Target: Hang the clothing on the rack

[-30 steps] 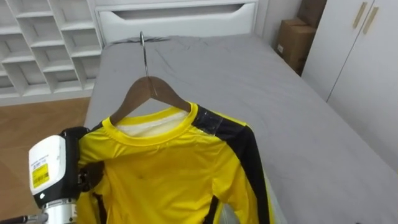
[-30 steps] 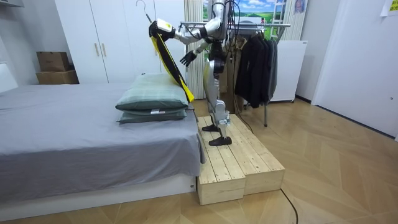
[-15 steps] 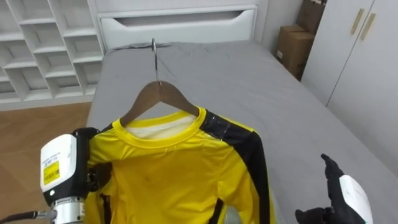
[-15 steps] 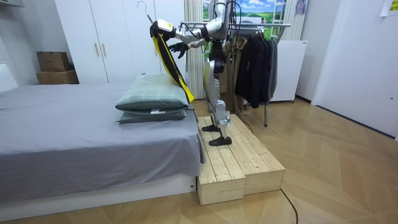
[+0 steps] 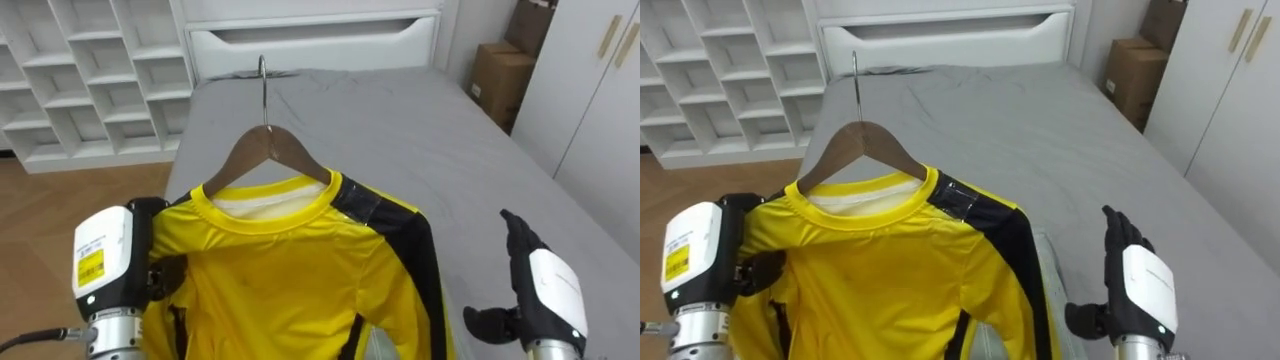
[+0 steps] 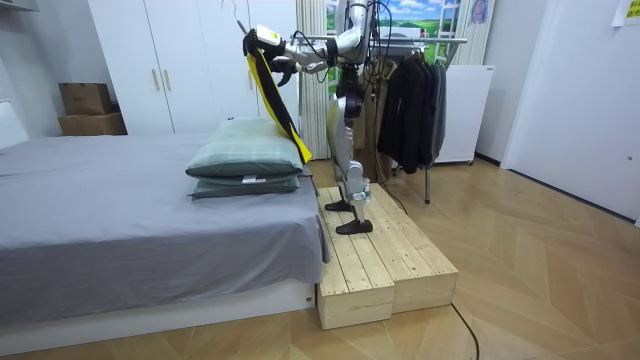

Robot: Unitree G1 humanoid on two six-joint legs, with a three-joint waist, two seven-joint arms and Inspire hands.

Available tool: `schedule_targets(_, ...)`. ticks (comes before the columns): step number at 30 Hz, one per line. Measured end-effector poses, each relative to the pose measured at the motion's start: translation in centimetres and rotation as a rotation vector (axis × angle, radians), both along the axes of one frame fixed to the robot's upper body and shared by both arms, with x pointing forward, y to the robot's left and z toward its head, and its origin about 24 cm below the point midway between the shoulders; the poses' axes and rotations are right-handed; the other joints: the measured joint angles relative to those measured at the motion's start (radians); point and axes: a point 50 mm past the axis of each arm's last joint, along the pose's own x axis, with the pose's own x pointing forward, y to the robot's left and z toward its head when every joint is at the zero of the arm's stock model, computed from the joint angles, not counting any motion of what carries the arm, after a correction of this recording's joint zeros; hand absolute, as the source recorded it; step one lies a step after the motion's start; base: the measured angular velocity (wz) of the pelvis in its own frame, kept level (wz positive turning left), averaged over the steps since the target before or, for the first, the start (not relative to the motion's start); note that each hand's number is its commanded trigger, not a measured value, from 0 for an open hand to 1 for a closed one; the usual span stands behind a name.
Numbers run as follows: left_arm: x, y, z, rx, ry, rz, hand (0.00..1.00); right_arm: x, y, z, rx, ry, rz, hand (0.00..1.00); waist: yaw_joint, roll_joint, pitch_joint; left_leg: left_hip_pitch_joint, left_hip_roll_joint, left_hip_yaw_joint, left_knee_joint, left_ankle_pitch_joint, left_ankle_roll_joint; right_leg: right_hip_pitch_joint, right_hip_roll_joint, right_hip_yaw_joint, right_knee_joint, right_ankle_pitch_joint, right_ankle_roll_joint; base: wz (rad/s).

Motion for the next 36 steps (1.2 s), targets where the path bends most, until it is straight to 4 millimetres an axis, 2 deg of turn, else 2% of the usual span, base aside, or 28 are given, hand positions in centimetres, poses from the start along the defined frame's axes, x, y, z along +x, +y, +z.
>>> schedule_targets(7,0.1,-0.1,0.4,0.003,-0.01,0.0,1.0,0.3,1.8,1.0,-0.05,-0.06,0.083,0.0,0.005,-0.001,0.0019,0.0,0.0,0.001,-0.001,0.0,0.0,-0.001,-0.001,0.002,0.001,-0.002,0.001,0.0)
schedule_targets(9,0.2,-0.2,0.5,0.003,-0.013,-0.005,1.0,0.4,2.0,1.2,-0.078,-0.07,0.102,0.0,0.007,-0.002,0.0042,0.0,0.0,0.0,-0.002,0.0,0.0,-0.001,-0.001,0.003,-0.001,-0.002,0.001,0.0)
schedule_targets(11,0.3,-0.7,0.9,0.003,-0.026,-0.024,1.0,0.5,2.2,1.7,-0.091,-0.088,0.12,0.0,0.013,-0.004,0.0121,-0.001,-0.001,0.0,-0.003,0.0,0.0,-0.002,-0.001,0.003,-0.002,-0.003,0.001,0.0)
schedule_targets(14,0.4,-1.4,1.2,0.004,-0.03,-0.055,1.0,0.4,2.3,1.7,-0.134,-0.086,0.144,0.0,0.026,-0.007,0.0149,-0.002,-0.001,0.0,-0.004,0.0,0.0,-0.003,-0.001,0.002,-0.003,-0.007,0.002,0.0)
schedule_targets(24,0.4,-1.6,1.4,0.001,-0.035,-0.061,1.0,0.9,2.7,3.1,-0.15,-0.15,0.162,0.0,0.034,-0.008,0.0142,-0.008,0.0,0.001,-0.002,0.0,0.0,-0.017,-0.001,0.009,0.004,-0.007,0.001,0.0)
schedule_targets(29,0.4,-2.1,1.3,-0.017,-0.031,-0.069,1.0,1.5,3.4,4.3,-0.144,-0.205,0.185,0.0,0.041,-0.008,0.0139,-0.006,0.0,0.003,-0.002,0.0,0.0,-0.017,-0.001,0.012,0.008,-0.007,0.001,-0.01)
schedule_targets(36,0.4,-2.5,1.0,-0.013,-0.019,-0.088,1.0,1.6,4.4,5.0,-0.124,-0.219,0.237,0.0,0.04,-0.009,0.0139,-0.002,-0.001,0.001,-0.002,0.0,0.0,-0.016,-0.003,0.012,0.018,-0.007,0.001,0.01)
